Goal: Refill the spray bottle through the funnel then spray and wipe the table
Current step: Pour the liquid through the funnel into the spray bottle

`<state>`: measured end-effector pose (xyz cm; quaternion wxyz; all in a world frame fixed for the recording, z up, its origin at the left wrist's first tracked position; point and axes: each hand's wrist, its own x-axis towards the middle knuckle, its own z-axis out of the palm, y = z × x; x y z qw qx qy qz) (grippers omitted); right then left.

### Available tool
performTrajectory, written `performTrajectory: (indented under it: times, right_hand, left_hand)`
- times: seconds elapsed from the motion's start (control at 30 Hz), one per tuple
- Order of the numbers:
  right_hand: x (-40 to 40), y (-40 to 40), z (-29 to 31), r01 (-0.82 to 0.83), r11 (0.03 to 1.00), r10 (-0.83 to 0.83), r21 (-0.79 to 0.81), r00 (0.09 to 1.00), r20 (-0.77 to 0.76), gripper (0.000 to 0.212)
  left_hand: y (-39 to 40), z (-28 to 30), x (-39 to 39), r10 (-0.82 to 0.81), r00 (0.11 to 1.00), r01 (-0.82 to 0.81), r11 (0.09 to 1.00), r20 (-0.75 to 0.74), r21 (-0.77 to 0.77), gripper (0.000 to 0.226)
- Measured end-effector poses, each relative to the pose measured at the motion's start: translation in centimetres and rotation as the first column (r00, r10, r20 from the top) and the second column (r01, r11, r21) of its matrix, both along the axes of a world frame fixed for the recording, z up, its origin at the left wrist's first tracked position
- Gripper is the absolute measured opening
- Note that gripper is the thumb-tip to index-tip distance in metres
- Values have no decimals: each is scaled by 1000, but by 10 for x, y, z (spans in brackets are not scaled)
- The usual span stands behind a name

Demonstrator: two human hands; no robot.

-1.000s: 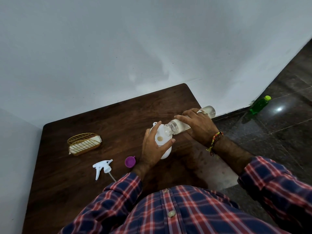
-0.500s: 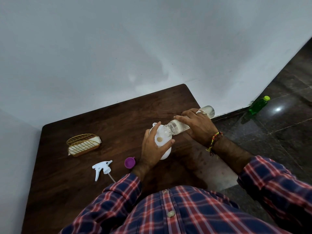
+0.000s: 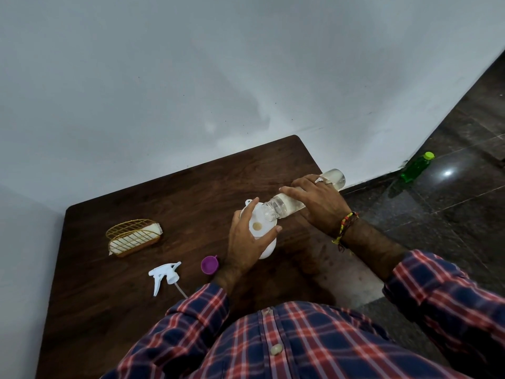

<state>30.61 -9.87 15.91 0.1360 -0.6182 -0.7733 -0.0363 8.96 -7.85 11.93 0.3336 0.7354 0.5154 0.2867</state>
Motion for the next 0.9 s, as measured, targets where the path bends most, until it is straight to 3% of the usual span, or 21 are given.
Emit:
performTrajectory:
  times: [0.9]
  right_hand:
    - [2,1,-3,-3,1000,3,12,1000,8,68]
  left_hand:
    - [1,-2,0,-11,1000,12,1000,-22,10,83]
